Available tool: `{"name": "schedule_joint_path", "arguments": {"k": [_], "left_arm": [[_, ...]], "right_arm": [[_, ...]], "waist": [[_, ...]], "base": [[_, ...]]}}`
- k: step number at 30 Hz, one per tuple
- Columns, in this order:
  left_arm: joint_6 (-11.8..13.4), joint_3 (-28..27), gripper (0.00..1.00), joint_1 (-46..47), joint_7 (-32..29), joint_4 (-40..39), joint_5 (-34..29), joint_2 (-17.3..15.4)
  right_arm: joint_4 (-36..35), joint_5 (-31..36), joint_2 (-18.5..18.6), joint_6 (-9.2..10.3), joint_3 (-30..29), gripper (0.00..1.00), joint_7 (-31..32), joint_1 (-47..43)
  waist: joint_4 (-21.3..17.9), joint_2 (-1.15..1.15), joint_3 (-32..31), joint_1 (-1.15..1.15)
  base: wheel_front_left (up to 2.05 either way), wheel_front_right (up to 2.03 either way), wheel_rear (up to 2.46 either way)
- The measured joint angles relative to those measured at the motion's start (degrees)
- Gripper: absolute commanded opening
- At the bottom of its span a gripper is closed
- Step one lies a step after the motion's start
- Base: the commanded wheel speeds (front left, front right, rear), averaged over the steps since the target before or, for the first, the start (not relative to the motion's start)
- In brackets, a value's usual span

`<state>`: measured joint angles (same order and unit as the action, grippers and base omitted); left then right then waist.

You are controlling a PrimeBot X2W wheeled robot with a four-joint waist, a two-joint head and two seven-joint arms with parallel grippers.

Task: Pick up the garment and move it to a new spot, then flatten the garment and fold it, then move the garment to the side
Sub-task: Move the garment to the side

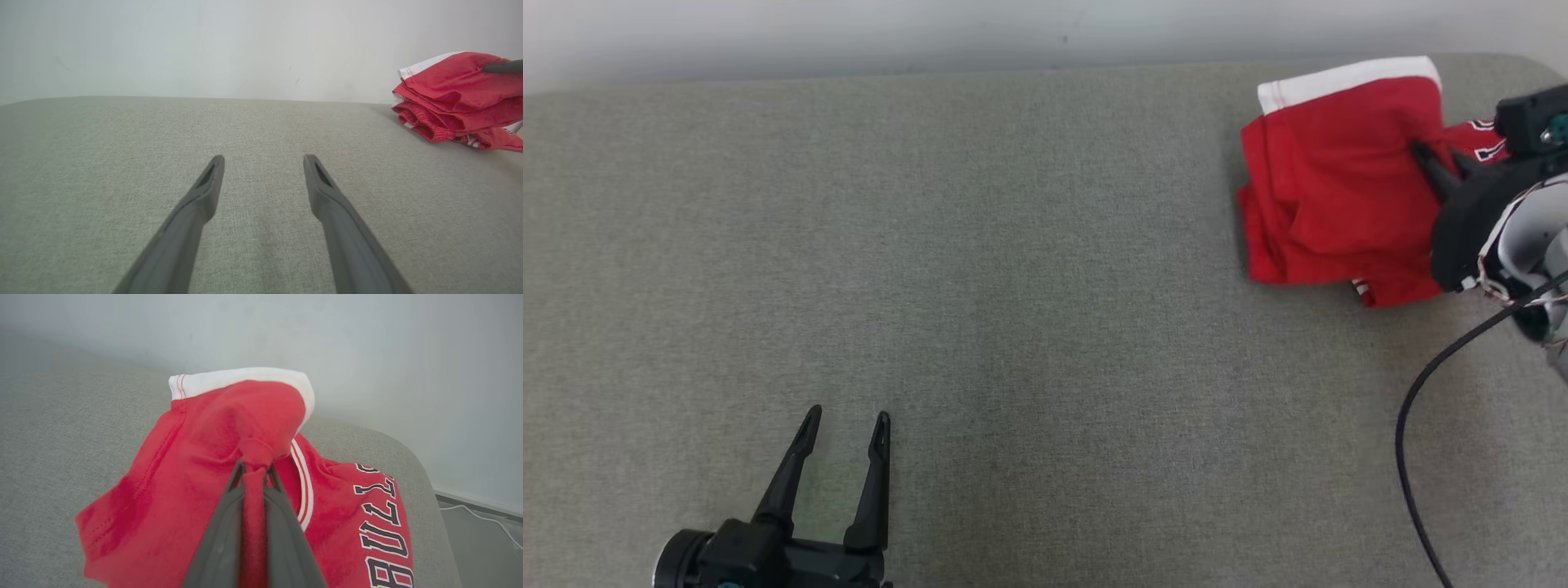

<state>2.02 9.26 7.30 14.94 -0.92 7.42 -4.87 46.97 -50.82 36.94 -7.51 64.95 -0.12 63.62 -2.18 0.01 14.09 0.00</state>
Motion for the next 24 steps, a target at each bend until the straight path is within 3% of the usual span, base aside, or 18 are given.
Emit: {"name": "schedule_joint_path", "arguments": {"k": [24], "left_arm": [[0.46,-0.35,1.0,2.16,-0.73,-4.98,-0.75,-2.68]], "right_arm": [[2.04,-3.64,9.33,-0.01,4.99,0.0,2.61,8.99]], "waist": [[-3.38,0.0,7.81,0.0]], "base": [[0.0,0.0,0.0]]}}
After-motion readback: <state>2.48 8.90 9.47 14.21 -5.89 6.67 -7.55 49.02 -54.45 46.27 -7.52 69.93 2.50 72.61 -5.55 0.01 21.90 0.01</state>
